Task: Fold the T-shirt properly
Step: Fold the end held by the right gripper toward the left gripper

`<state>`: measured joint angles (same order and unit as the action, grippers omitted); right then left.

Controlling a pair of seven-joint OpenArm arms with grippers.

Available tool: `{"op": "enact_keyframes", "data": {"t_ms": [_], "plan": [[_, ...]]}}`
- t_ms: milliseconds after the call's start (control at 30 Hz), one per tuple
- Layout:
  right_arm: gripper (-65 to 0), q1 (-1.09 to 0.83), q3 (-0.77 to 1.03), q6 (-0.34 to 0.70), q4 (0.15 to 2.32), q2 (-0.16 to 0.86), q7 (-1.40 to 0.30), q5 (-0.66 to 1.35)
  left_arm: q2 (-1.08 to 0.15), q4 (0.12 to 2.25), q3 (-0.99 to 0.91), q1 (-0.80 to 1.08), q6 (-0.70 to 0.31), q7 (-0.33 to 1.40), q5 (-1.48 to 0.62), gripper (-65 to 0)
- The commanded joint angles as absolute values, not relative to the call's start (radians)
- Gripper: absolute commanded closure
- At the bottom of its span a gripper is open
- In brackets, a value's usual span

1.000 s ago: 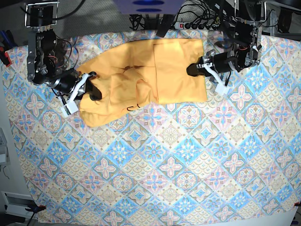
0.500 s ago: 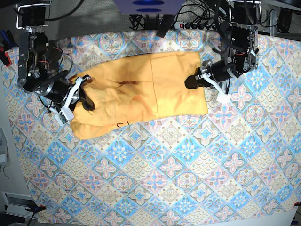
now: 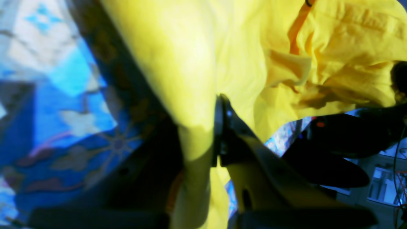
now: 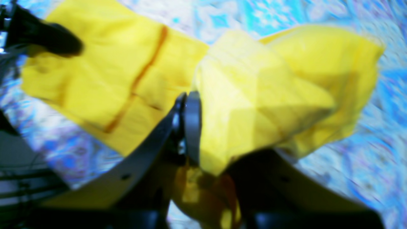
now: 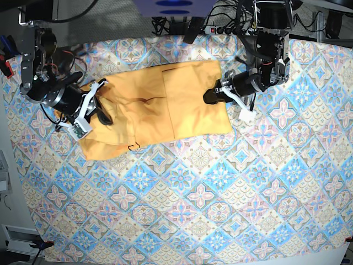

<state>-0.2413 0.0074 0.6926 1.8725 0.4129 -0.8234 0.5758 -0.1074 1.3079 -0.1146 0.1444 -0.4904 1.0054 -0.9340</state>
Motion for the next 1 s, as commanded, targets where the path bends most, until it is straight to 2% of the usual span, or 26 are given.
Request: {"op": "enact_keyframes", "data": {"t_ms": [0,500,967], "plan": [[0.0,-0.234,-0.004,0.698,1.893,0.418,-0.799,0.596,-0.108,1.322,-0.113,0.131,-0.501,0.998,-0.951,0.0],[0.0,-0.139,-0.206,0.698,1.871,0.245,-0.802,0.590,-0.097,1.290,-0.114,0.130,-0.501,0.998,-0.951,0.0],[0.0,-0.073,-0.432,0.698,1.722,0.111,-0.799,0.361,-0.097,1.290,-0.116,0.130,-0.501,0.998,-0.952,0.0]]}}
